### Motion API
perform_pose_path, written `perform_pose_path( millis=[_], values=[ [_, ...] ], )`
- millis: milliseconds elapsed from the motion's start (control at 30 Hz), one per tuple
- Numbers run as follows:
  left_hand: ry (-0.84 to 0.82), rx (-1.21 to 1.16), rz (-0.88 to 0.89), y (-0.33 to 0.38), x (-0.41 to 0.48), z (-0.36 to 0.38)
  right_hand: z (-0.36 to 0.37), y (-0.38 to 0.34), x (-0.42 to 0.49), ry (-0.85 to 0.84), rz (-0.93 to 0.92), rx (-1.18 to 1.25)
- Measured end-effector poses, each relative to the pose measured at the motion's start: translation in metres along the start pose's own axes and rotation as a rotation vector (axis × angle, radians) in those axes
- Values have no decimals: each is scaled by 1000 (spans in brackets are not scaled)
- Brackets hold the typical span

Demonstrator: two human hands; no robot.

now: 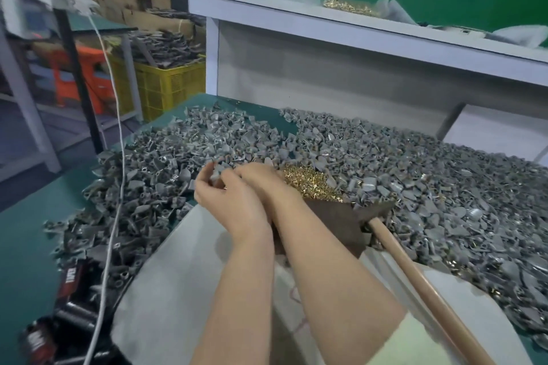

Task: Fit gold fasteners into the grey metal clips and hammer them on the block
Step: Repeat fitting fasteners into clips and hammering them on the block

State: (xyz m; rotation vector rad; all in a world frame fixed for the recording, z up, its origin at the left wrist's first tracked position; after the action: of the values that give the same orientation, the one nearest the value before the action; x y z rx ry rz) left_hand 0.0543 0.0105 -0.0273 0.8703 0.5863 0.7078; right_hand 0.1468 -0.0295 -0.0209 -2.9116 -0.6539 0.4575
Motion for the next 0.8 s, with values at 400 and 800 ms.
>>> perform_pose_path(
  millis=[400, 800],
  values=[
    [-11, -23, 19, -1, -1, 3, -22, 10, -11, 394, 32, 324],
    [-638, 395, 207, -4, -37, 51, -52, 74, -111, 412, -222, 755]
  ],
)
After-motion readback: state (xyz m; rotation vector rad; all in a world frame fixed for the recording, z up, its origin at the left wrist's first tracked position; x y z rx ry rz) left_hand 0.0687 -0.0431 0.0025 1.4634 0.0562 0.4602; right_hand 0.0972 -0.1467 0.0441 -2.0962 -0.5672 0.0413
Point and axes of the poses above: each hand's wrist, its own x-axis towards the middle knuckle, its own z-axis out of the palm, y = z × x, the point moved 6 cm from there along x, towards the middle knuckle, and after that the axes turned 6 degrees about -y, right-handed, at the moved point
